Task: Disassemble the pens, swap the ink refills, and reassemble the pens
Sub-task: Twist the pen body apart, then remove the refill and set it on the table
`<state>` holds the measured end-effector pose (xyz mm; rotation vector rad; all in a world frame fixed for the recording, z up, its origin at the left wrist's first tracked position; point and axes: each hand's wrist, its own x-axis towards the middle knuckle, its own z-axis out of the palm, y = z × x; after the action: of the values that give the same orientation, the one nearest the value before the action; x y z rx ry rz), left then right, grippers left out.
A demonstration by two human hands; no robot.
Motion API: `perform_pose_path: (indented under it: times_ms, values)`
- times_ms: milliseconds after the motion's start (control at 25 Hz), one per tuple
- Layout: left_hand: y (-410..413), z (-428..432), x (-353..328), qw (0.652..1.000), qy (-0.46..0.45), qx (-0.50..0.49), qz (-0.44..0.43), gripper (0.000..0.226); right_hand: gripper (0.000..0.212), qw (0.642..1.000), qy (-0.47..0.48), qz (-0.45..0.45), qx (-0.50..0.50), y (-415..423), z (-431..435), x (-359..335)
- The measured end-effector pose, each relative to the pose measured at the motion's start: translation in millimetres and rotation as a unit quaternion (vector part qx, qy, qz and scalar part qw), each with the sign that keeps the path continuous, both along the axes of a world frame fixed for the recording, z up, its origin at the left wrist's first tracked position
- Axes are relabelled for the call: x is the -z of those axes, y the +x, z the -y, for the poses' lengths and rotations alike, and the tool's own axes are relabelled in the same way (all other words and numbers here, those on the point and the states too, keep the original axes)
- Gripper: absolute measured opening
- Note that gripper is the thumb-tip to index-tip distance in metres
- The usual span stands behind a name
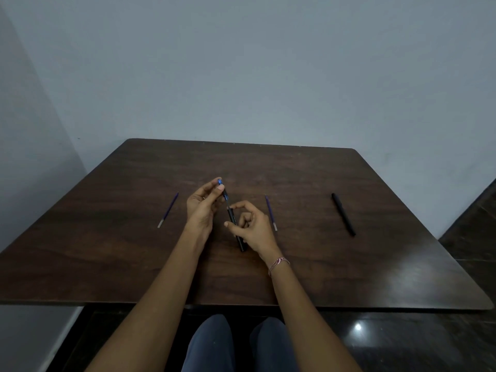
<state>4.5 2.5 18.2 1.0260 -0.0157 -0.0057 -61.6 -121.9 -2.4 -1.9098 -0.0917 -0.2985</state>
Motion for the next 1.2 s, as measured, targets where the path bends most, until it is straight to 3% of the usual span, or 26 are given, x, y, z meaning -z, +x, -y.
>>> perform_pose_path:
  times_ms: [320,440,520,600,720,920,1080,1200]
  values:
    - [17.3,-8.0,-28.3,0.999,-0.019,-0.040,-0.008,0.019,0.034,1.000,0.003,0.000,-0.006,-0.8,-0.2,-1.4]
    - [24.0,-13.7,-30.7,0.995,0.082,-0.062,-0.009,0.022,0.034,1.000,0.006,0.003,0.004,-1.0,0.1,-2.0]
    - [26.9,-15.7,-29.5,0.970,0.233,-0.067,-0.020,0.026,0.033,1.000,0.015,0.008,0.012,-0.9,0.4,-1.8]
    - [27.8,-14.2,-27.4,0.920,0.387,-0.064,-0.019,0.024,0.032,0.999,0.027,0.011,0.022,-0.3,0.0,-1.3]
    - [24.5,-4.0,-24.7,0.846,0.531,-0.043,0.020,0.022,0.033,0.998,0.042,0.021,0.029,1.1,-0.2,-0.1]
    - [21.6,12.5,-13.2,0.771,0.635,-0.023,0.037,0.017,0.035,0.998,0.049,0.030,0.028,4.5,2.4,4.9]
    - [22.5,15.8,-11.2,0.749,0.662,-0.026,0.015,0.010,0.037,0.997,0.053,0.041,0.034,6.9,2.7,7.5]
    - [22.7,16.9,-14.2,0.774,0.631,-0.055,0.002,0.016,0.035,0.997,0.054,0.044,0.042,7.8,3.3,9.0]
